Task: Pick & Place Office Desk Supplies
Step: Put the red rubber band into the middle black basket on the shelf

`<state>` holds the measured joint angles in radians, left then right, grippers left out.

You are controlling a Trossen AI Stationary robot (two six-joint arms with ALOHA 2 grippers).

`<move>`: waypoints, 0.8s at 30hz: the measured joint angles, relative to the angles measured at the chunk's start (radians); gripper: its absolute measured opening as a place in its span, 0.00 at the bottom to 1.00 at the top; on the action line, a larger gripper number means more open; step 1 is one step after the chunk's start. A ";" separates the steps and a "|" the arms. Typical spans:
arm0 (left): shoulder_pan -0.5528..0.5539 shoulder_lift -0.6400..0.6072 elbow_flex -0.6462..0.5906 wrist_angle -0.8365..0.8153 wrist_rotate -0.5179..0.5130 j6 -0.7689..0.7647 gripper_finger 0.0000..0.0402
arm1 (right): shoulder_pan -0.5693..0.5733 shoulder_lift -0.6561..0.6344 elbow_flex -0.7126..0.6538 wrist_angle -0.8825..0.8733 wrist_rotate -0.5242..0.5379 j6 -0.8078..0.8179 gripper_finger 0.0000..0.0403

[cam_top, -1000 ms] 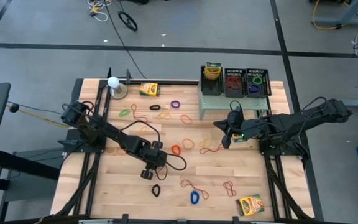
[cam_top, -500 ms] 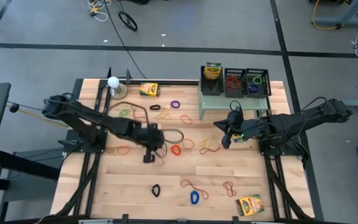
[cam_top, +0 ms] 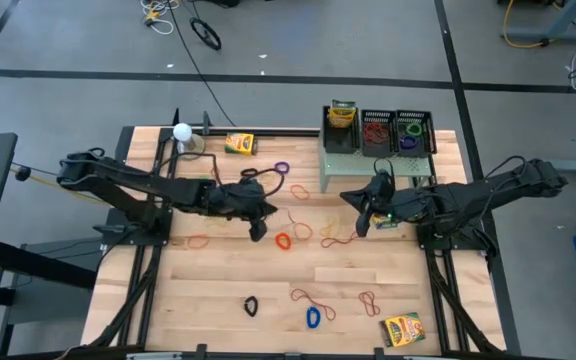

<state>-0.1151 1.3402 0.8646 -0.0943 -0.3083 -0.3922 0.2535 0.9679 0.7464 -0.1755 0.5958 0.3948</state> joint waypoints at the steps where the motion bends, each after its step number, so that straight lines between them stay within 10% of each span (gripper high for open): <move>1: 0.004 0.009 0.000 0.020 0.005 0.009 0.01 | -0.001 0.001 0.000 0.031 0.005 -0.004 0.02; 15: 0.113 0.030 -0.330 0.710 0.146 -0.155 0.01 | -0.087 0.156 0.000 0.126 -0.207 0.138 0.04; 24: 0.113 0.029 -0.243 0.719 0.125 -0.106 0.01 | -0.095 0.363 -0.001 0.372 -0.244 0.127 0.38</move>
<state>-0.0021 1.3693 0.6220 0.6243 -0.1829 -0.4984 0.1583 1.3311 0.7456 0.1962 0.3515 0.5217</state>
